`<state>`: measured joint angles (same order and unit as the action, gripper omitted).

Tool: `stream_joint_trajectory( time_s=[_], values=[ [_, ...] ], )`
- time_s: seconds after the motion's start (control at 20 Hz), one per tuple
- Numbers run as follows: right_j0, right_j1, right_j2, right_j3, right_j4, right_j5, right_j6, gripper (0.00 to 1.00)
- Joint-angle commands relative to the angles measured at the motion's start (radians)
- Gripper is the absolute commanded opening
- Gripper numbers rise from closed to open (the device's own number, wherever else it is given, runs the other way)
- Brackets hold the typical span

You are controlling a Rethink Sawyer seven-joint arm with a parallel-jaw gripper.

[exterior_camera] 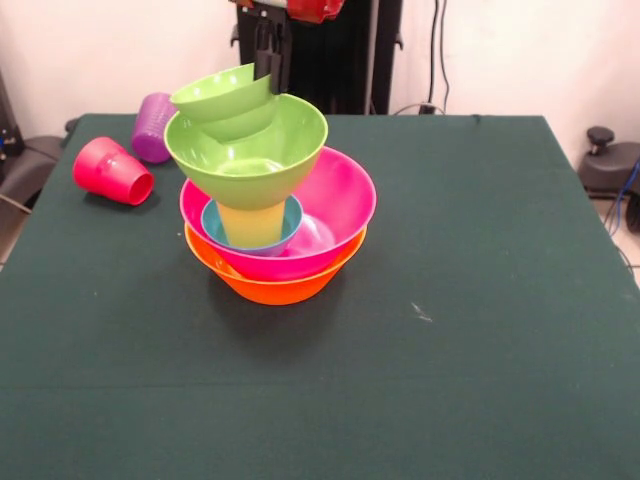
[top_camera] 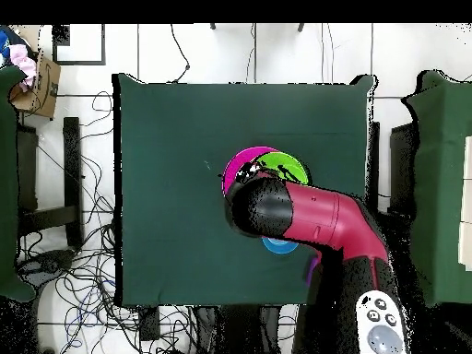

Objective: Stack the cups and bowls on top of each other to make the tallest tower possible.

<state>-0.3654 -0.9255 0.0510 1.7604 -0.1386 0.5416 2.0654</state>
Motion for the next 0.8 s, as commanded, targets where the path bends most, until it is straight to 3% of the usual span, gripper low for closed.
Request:
stream_joint_trajectory(
  time_s=[0.05, 0.8],
  values=[
    [0.029, 0.045, -0.007, 0.006, -0.061, -0.02, 0.056, 0.0],
    [0.073, 0.075, -0.024, -0.025, -0.025, -0.031, 0.082, 0.0]
  ],
)
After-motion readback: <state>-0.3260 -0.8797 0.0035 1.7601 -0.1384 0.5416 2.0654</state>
